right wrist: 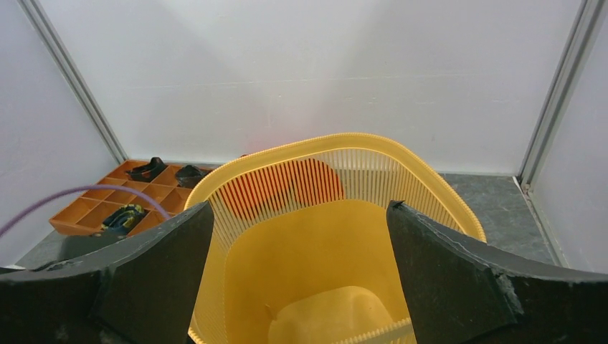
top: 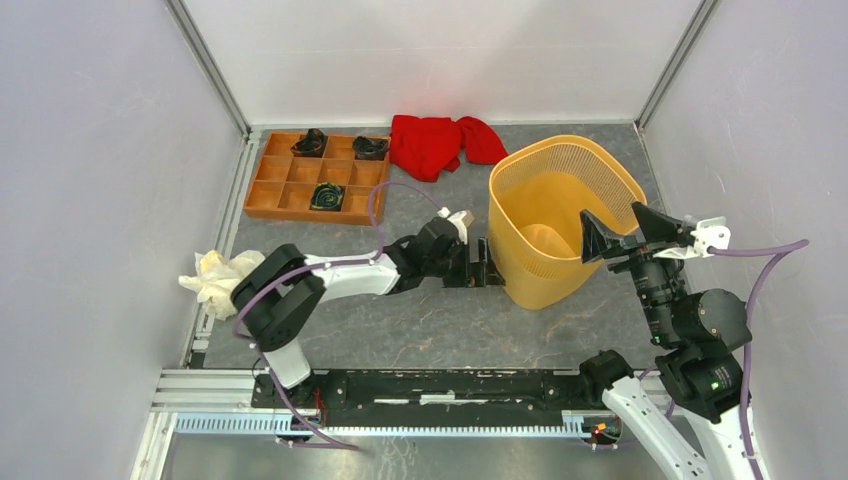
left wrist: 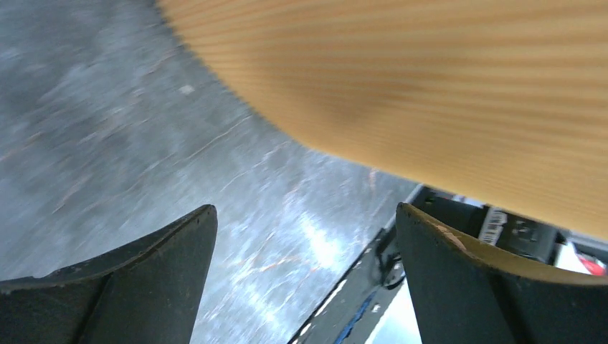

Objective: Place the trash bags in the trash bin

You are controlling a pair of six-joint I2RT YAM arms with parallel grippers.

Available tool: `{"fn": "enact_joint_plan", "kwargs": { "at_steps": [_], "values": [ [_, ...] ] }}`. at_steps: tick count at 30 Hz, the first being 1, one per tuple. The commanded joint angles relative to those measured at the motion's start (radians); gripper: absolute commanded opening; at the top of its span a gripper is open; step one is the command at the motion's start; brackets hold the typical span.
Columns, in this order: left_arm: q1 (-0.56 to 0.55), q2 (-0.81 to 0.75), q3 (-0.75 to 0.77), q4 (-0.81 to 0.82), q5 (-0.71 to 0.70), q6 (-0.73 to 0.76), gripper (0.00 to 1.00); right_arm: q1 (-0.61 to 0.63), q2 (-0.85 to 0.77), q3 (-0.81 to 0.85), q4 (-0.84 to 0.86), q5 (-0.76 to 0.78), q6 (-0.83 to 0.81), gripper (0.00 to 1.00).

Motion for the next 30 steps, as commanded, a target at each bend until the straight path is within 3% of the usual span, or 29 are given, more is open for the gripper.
{"fn": "enact_joint_plan", "kwargs": {
  "at_steps": [1,6,8,10,11,14,20,25,30],
  "values": [
    [0.006,-0.197,-0.040,-0.303,-0.300,0.136,1.00,-0.003,-0.013,-0.023,0.028,0.020,-0.024,0.98],
    [0.028,-0.366,-0.045,-0.797,-0.881,0.140,1.00,-0.004,-0.018,-0.079,0.083,0.010,-0.017,0.98],
    [0.054,-0.408,-0.051,-0.989,-1.137,0.077,1.00,-0.004,-0.014,-0.095,0.101,0.002,-0.014,0.98],
    [0.115,-0.449,-0.041,-1.201,-1.320,-0.130,1.00,-0.003,-0.008,-0.104,0.108,-0.004,-0.013,0.98],
    [0.165,-0.475,-0.035,-1.255,-1.345,-0.167,0.98,-0.004,-0.005,-0.105,0.107,-0.007,-0.013,0.98],
    [0.301,-0.574,-0.073,-1.077,-1.289,0.043,0.98,-0.004,0.004,-0.093,0.091,-0.007,-0.017,0.98],
    [0.675,-0.663,-0.057,-0.905,-1.285,0.103,1.00,-0.004,-0.019,-0.061,0.068,-0.010,-0.006,0.98],
    [0.948,-0.610,0.048,-0.908,-1.125,0.024,1.00,-0.004,-0.034,-0.045,0.069,-0.044,0.016,0.98],
    [1.068,-0.465,0.125,-0.981,-1.247,-0.077,1.00,-0.004,-0.034,-0.044,0.074,-0.076,0.049,0.98]
  ]
}}
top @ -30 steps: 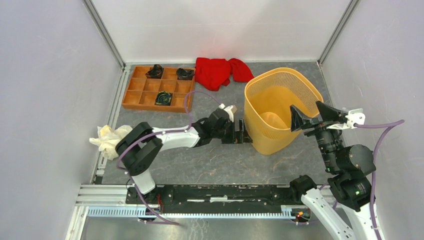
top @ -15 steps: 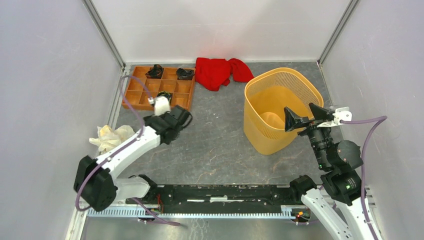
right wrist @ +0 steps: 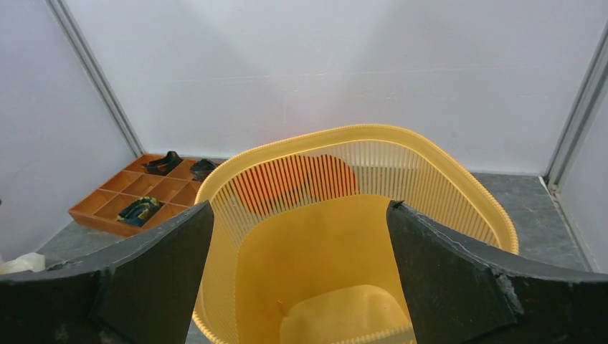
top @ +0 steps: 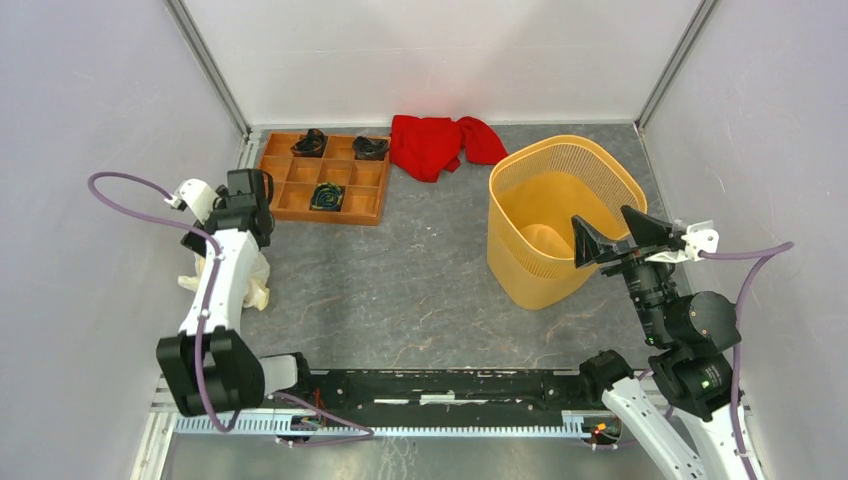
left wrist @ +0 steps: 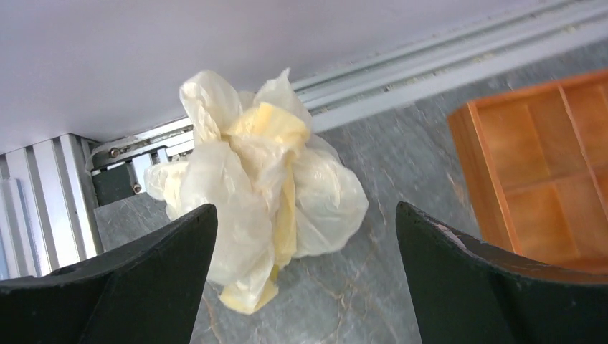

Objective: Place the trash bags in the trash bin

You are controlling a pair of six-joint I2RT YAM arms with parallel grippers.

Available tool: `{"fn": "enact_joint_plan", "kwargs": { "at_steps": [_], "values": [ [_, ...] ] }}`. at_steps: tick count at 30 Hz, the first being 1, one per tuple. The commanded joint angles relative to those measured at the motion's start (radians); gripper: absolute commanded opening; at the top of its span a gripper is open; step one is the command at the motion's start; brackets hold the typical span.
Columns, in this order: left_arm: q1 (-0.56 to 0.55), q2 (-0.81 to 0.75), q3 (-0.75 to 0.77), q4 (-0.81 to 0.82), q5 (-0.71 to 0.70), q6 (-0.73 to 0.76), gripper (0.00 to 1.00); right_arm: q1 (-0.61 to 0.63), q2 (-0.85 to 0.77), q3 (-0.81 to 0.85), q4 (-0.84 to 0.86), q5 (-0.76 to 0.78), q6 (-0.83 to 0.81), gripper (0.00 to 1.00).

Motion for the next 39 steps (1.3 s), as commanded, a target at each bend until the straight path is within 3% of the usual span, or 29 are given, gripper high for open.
{"fn": "enact_joint_plan", "kwargs": {
  "at_steps": [1,5,10,18,31,36,39],
  "values": [
    [0.082,0.096,0.058,0.009,-0.058,-0.100,1.00,-0.003,-0.004,0.031,0.036,-0.054,0.041,0.98],
    [0.148,0.100,-0.018,0.139,0.089,-0.024,1.00,-0.003,0.008,0.041,0.040,-0.099,0.041,0.98],
    [0.179,0.076,-0.069,0.130,0.098,-0.071,1.00,-0.004,0.001,0.042,0.039,-0.075,0.009,0.98],
    [0.183,0.029,-0.010,0.051,-0.014,-0.076,1.00,-0.004,-0.018,0.038,0.047,0.010,0.027,0.98],
    [0.188,-0.005,-0.076,-0.026,-0.103,-0.210,1.00,-0.003,0.031,0.047,0.030,-0.072,0.059,0.98],
    [0.226,0.069,-0.079,-0.016,-0.012,-0.212,0.94,-0.004,0.007,0.056,0.004,0.005,0.017,0.98],
    [0.235,0.063,-0.096,0.022,0.035,-0.186,0.81,-0.004,-0.002,0.064,-0.016,0.033,-0.010,0.98]
  ]
}}
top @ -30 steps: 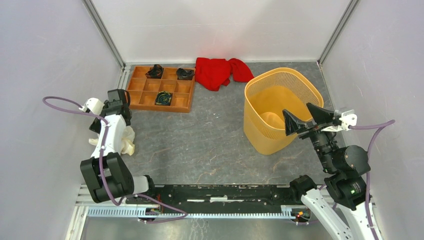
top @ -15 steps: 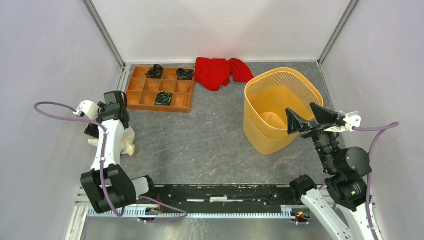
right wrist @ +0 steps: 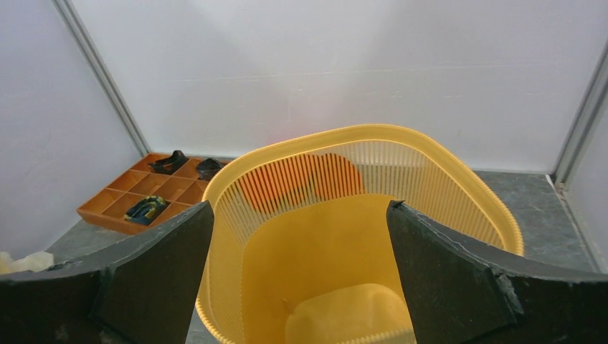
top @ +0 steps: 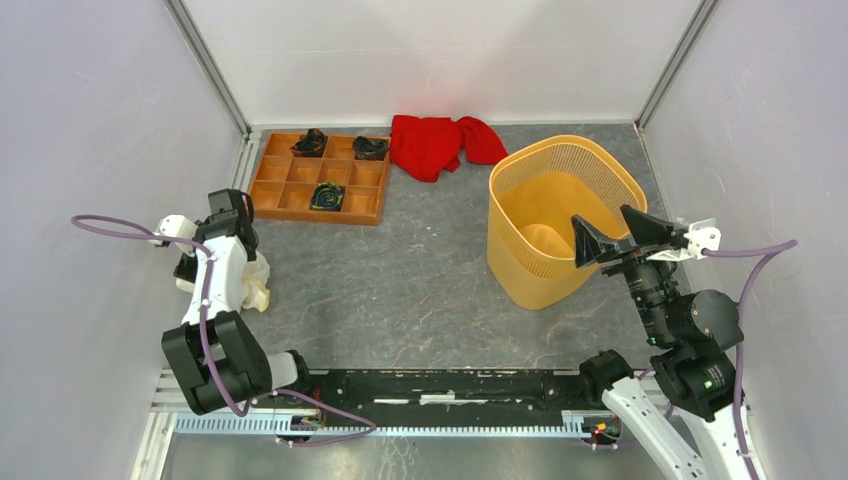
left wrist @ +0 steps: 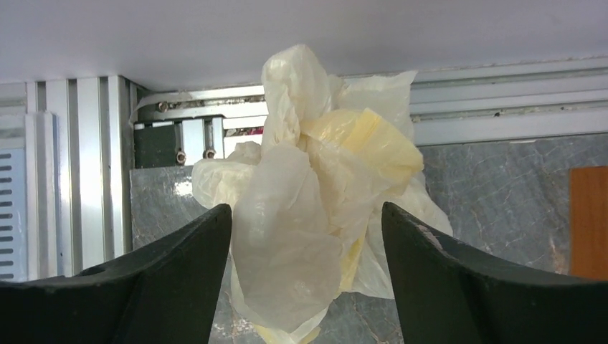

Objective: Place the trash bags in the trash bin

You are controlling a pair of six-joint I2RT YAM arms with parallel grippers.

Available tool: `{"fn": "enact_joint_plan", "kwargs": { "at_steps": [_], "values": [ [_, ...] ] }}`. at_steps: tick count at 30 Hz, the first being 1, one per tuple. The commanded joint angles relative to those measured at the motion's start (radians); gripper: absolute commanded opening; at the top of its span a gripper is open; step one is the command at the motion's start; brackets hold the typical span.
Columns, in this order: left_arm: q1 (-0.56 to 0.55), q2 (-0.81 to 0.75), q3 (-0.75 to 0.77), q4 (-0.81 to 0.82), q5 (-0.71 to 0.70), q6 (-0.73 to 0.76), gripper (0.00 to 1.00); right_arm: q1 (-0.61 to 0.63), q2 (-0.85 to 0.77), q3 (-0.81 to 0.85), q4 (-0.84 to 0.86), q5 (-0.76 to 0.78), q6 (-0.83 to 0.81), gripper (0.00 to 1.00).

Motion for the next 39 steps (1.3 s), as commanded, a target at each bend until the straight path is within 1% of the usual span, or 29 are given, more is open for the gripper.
{"fn": "enact_joint_plan", "kwargs": {
  "at_steps": [1,3,6,9,14,17,20,21,24,25,26,28,29,30,32,35,37,39],
  "values": [
    [0.015,-0.004,-0.023,0.053,0.047,-0.030,0.74,-0.003,-0.015,0.047,-0.015,0.058,-0.045,0.98],
    [0.015,-0.009,-0.028,0.075,0.073,-0.010,0.60,-0.004,-0.011,0.062,-0.039,0.065,-0.052,0.98],
    [0.016,-0.006,-0.027,0.084,0.116,0.008,0.48,-0.003,-0.017,0.044,-0.027,0.048,-0.055,0.98],
    [0.014,-0.016,-0.039,0.116,0.188,0.034,0.36,-0.003,0.004,0.059,-0.023,-0.017,-0.071,0.98],
    [0.013,-0.045,-0.068,0.283,0.505,0.163,0.11,-0.004,0.055,0.076,-0.047,-0.154,-0.089,0.98],
    [0.000,-0.089,-0.074,0.338,0.647,0.234,0.03,-0.003,0.098,0.108,-0.074,-0.254,-0.105,0.98],
    [-0.007,-0.184,-0.123,0.404,0.883,0.298,0.02,-0.004,0.141,0.136,-0.093,-0.364,-0.121,0.98],
    [-0.008,-0.230,-0.154,0.424,0.993,0.306,0.02,-0.004,0.156,0.145,-0.095,-0.401,-0.122,0.98],
    [-0.017,-0.392,-0.275,0.535,1.335,0.267,0.02,-0.004,0.195,0.164,-0.056,-0.493,-0.094,0.98],
    [-0.036,-0.449,-0.317,0.594,1.438,0.243,0.02,-0.003,0.214,0.162,-0.025,-0.542,-0.060,0.98],
    [-0.063,-0.495,-0.343,0.637,1.510,0.226,0.02,-0.003,0.232,0.161,0.007,-0.621,-0.034,0.98],
    [-0.176,-0.565,-0.352,0.657,1.575,0.236,0.02,-0.004,0.277,0.146,0.110,-0.794,0.066,0.98],
    [-0.242,-0.591,-0.348,0.657,1.586,0.249,0.02,-0.003,0.290,0.128,0.189,-0.848,0.119,0.98],
    [-0.317,-0.613,-0.346,0.656,1.591,0.253,0.02,-0.002,0.301,0.117,0.240,-0.864,0.166,0.98],
    [-0.444,-0.639,-0.348,0.670,1.598,0.248,0.02,0.002,0.329,0.132,0.222,-0.829,0.173,0.98],
    [-0.570,-0.666,-0.388,0.761,1.597,0.210,0.02,0.039,0.372,0.138,0.178,-0.784,0.151,0.98],
    [-0.601,-0.674,-0.425,0.830,1.599,0.190,0.02,0.117,0.403,0.124,0.160,-0.714,0.149,0.98],
    [-0.609,-0.670,-0.435,0.848,1.605,0.179,0.02,0.226,0.446,0.131,0.124,-0.586,0.137,0.98]
  ]
}}
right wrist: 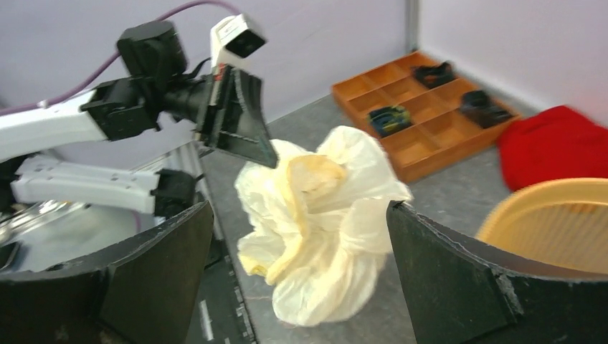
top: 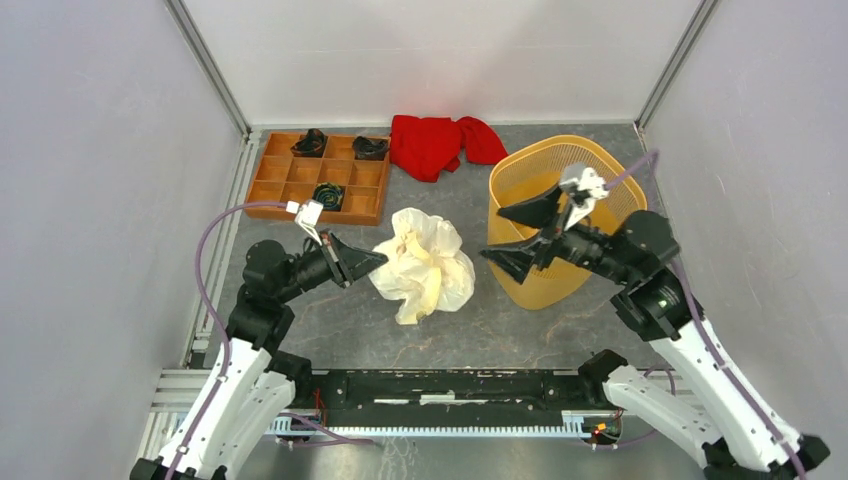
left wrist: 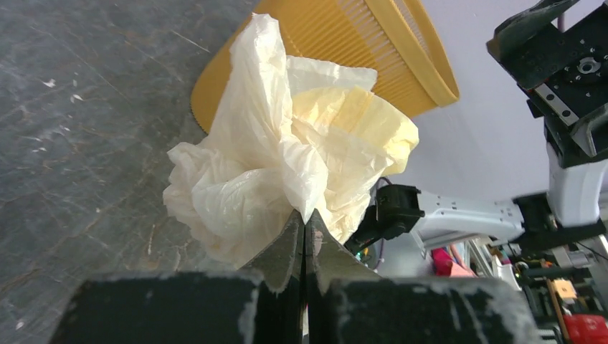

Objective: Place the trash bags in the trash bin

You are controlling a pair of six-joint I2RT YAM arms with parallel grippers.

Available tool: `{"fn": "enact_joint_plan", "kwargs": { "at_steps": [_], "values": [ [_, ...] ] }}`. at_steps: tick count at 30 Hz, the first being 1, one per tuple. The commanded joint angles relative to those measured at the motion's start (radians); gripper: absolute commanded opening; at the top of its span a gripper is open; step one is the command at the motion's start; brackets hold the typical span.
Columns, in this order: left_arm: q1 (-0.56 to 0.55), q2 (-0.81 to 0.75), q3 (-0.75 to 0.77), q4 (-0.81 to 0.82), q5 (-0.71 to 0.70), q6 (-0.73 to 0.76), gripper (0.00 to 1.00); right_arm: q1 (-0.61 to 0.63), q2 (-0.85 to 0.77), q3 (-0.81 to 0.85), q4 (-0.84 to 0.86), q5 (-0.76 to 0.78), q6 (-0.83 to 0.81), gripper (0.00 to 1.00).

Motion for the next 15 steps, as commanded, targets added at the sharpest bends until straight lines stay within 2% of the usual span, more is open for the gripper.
{"fn": "enact_joint_plan", "kwargs": {
  "at_steps": [1,6,8,11,15],
  "values": [
    [-0.029,0.005,-0.039,0.132,0.063,-0.039,0.02,0.206,0.080,0.019,-0.015,0.191,0.000,0.98],
    [-0.030,-0.015,0.001,0.078,0.067,0.017,0.02,0.531,0.213,0.068,-0.059,0.488,-0.083,0.98],
    [-0.030,-0.023,0.017,0.061,0.072,0.023,0.02,0.611,0.282,0.108,-0.093,0.597,-0.111,0.98],
    [-0.030,-0.043,0.031,0.044,0.091,0.047,0.02,0.643,0.340,0.153,-0.136,0.668,-0.134,0.98],
    [-0.030,-0.085,0.052,-0.050,0.104,0.111,0.02,0.644,0.271,0.068,0.008,0.666,-0.153,0.98]
  ]
}}
